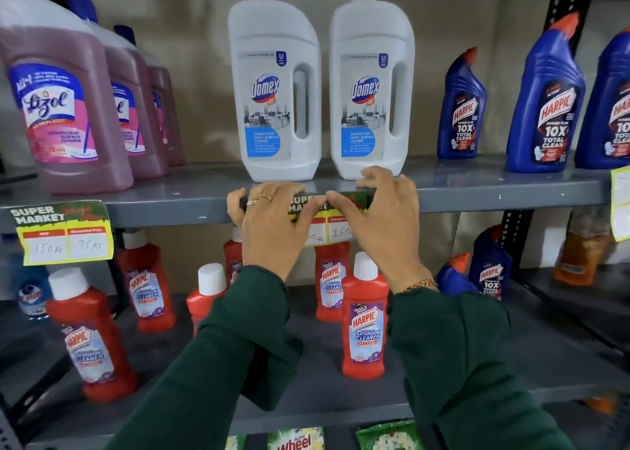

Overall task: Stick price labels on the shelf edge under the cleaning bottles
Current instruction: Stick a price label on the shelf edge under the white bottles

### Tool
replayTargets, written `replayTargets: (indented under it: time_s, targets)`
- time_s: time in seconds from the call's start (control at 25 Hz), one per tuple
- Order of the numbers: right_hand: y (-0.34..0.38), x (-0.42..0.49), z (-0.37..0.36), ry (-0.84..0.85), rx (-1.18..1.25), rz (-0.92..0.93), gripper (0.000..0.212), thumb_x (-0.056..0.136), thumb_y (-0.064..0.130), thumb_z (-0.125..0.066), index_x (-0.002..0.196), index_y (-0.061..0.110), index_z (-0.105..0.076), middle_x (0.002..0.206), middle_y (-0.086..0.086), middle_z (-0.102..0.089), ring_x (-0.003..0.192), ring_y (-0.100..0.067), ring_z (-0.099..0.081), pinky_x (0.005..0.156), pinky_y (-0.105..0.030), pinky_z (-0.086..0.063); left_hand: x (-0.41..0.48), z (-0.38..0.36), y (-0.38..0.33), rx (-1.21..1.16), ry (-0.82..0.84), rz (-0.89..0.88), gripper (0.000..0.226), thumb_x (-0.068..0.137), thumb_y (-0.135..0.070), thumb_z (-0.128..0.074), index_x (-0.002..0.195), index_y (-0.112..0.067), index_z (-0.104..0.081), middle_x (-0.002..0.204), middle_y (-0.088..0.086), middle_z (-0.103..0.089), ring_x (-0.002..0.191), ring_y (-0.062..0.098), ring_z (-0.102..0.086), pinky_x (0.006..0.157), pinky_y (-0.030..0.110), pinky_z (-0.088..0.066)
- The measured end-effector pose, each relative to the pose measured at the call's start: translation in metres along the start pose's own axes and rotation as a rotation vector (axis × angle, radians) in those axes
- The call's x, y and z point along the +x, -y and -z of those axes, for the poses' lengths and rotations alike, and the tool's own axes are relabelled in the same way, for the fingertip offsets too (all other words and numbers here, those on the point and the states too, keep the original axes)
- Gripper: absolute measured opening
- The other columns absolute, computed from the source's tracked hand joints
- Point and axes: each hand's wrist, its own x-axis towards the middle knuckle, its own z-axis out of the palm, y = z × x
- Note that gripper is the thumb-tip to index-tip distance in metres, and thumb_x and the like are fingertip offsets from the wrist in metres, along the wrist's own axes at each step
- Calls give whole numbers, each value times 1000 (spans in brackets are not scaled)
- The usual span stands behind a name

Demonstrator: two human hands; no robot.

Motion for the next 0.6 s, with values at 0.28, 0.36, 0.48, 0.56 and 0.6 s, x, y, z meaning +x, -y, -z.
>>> replayTargets:
  time_s: [0.28,0.36,0.48,0.56,0.6]
  targets:
    - [-10,2,2,8,96,16,24,83,28,-63,91,14,-46,98,-7,-63,94,-17,-43,77,-28,-34,2,-4,10,-28,-18,-14,11,89,-20,-58,88,-16,-68,87,-1,-72,84,20,-58,87,12,-10]
    - [-15,4,2,13,100,51,16,85,20,-60,87,15,-45,97,-9,-65,92,-20,-45,77,-31,-38,0,-3,12,-89,-27,30,12,92,-13,-53,99,-14,-62,91,-5,-70,84,20,-58,88,10,-8]
    - [-19,5,2,9,110,113,13,85,6,-54,83,15,-46,92,-10,-67,88,-25,-48,76,-45,-46,1,-2,12,-135,-19,68,24,93,-1,-44,113,-13,-52,95,2,-69,88,25,-59,90,8,-12]
    - [-19,6,7,53,107,135,16,83,-2,-48,87,13,-48,93,-12,-65,89,-26,-50,73,-48,-48,8,1,8,-147,-10,107,40,89,10,-38,120,-13,-48,102,0,-61,89,30,-60,83,16,-26]
    - [-21,7,13,88,145,138,20,81,-6,-46,90,12,-50,94,-13,-65,90,-26,-51,74,-47,-49,12,2,2,-151,-9,122,46,87,13,-35,124,-12,-46,105,2,-59,88,29,-61,81,20,-32]
